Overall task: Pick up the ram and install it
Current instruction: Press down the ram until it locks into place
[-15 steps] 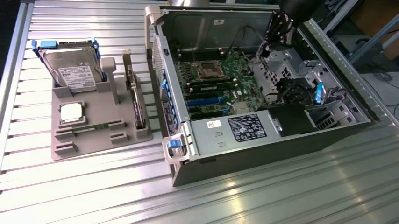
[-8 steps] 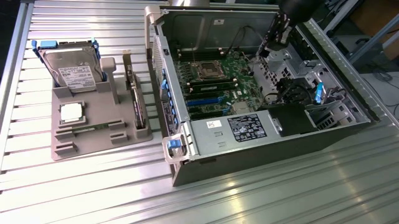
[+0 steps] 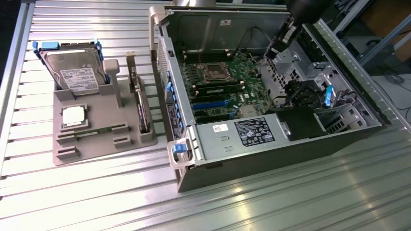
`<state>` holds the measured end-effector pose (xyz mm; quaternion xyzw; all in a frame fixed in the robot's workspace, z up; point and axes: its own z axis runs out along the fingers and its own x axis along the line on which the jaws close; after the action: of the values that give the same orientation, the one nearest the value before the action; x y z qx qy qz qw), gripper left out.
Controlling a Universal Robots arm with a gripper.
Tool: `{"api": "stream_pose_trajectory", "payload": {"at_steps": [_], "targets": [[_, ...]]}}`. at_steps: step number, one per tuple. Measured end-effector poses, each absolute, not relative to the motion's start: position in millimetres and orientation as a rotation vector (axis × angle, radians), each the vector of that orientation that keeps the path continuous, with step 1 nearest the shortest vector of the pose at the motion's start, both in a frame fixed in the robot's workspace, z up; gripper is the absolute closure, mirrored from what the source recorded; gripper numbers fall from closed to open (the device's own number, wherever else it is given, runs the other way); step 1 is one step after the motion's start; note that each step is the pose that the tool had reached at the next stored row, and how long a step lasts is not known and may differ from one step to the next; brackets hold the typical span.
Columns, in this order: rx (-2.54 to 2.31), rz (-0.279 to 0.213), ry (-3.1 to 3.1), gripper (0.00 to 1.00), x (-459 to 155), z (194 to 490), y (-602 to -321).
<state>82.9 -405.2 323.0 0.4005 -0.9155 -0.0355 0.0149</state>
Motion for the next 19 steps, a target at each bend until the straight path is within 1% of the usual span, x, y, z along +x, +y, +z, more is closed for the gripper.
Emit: {"api": "stream_pose_trajectory", "payload": {"at_steps": [19], "targets": [[0.239, -0.12, -3.125, 0.9, 82.9, 318.6, -405.2]]}}
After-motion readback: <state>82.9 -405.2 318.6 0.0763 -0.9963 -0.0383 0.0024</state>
